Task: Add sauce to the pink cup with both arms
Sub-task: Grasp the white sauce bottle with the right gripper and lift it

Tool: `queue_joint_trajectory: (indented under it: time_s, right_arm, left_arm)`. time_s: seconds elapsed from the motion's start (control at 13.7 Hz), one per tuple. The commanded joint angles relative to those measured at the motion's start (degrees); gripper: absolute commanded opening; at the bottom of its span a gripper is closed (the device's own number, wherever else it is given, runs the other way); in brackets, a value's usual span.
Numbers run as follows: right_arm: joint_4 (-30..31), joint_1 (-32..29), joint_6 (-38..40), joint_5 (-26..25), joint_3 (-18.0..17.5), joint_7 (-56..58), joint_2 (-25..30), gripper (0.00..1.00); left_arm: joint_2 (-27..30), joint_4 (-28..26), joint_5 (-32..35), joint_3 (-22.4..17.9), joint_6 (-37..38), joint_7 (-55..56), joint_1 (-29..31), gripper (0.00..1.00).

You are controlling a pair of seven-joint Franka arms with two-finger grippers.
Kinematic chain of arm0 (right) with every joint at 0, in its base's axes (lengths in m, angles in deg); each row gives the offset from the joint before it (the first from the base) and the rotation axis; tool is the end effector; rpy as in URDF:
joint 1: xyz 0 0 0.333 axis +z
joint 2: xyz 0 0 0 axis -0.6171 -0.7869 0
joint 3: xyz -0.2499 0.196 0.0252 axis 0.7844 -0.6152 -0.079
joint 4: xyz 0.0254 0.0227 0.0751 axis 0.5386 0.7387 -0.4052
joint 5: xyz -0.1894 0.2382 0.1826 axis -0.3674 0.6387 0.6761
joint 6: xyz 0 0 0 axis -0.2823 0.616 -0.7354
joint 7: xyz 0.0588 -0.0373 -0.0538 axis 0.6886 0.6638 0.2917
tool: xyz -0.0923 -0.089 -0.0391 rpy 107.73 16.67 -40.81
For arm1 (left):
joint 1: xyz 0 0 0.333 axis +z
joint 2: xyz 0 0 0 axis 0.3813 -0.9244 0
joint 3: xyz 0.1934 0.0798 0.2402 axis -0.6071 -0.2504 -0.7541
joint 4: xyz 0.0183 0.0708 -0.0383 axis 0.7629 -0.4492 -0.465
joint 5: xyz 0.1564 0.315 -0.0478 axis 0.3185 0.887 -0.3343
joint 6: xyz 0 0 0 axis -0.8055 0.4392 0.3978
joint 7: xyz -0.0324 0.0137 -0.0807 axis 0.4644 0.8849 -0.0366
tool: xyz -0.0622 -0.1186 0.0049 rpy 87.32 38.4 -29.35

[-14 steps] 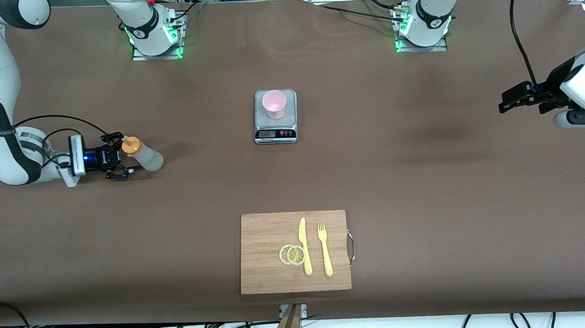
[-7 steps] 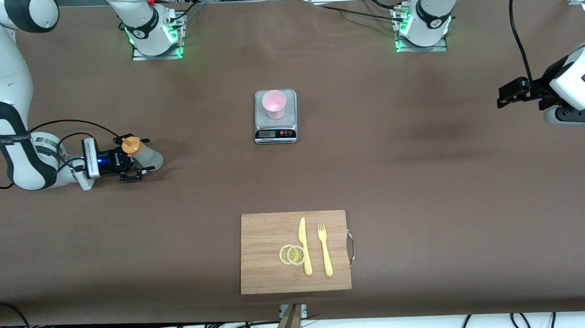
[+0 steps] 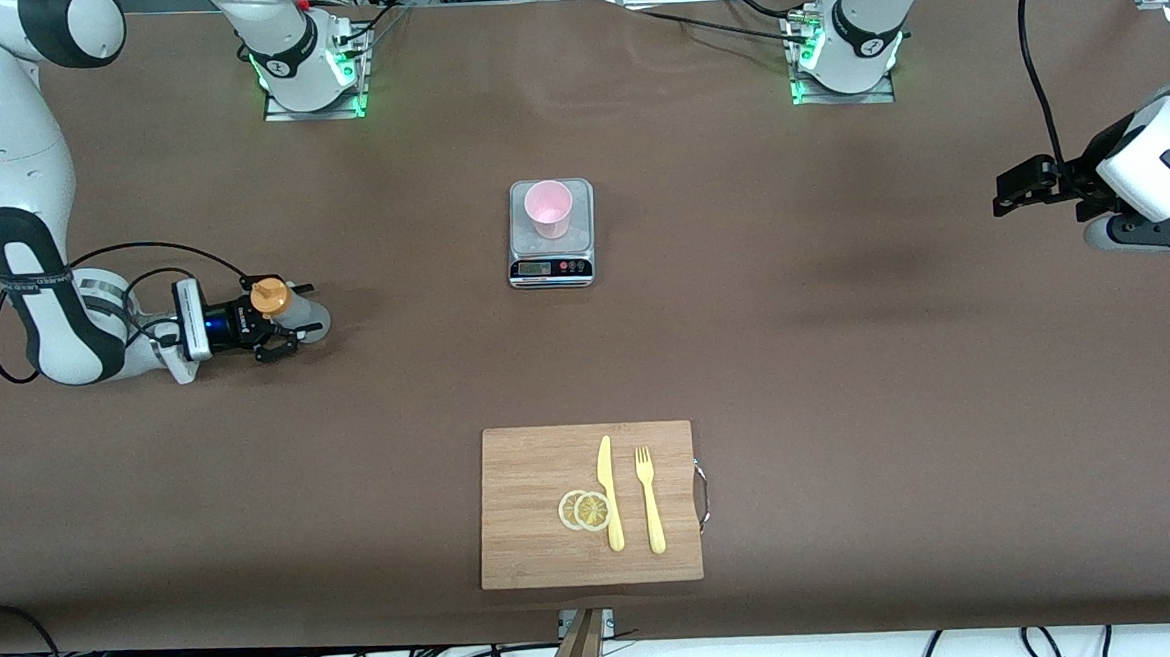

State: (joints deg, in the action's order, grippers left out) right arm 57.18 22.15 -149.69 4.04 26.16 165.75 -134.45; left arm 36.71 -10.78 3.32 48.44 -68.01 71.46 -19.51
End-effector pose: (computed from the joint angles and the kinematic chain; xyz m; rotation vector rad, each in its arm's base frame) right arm 0.5217 -0.0412 0.1257 -1.2328 -1.3287 -0.7946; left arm 0.5251 -0.0062 0.5465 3.1001 -0.1084 -0.2324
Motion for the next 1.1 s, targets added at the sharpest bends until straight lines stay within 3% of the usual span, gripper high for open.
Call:
queue_joint_trajectory:
  time_s: [0.0,0.22,0.44,0.88,1.02]
  right_arm:
    - [-2.70,1.19,0.97,-1.19,0.02,-2.03,-0.77,0.00]
    - [-5.50,2.60,0.71,-3.38,-1.29,-7.81,0.11,0.00]
    - [-8.50,6.36,-2.44,-9.44,-3.40,-19.13,3.09,0.00]
    - [-9.21,20.86,-11.77,-27.19,-3.58,-41.10,11.44,0.00]
    - [-9.65,24.91,-11.78,-36.48,-5.94,-49.63,14.16,0.00]
  left_arm:
    - [-0.41,0.94,1.46,1.03,0.61,-1.10,0.62,1.00]
    - [-0.67,1.47,1.46,1.03,0.61,-1.10,0.53,1.00]
    - [-0.85,1.64,1.46,1.03,0.61,-1.10,0.61,1.00]
    - [-0.85,1.64,1.46,1.03,0.61,-1.10,0.61,1.00]
    - [-0.85,1.64,1.37,1.03,0.61,-1.10,0.61,1.00]
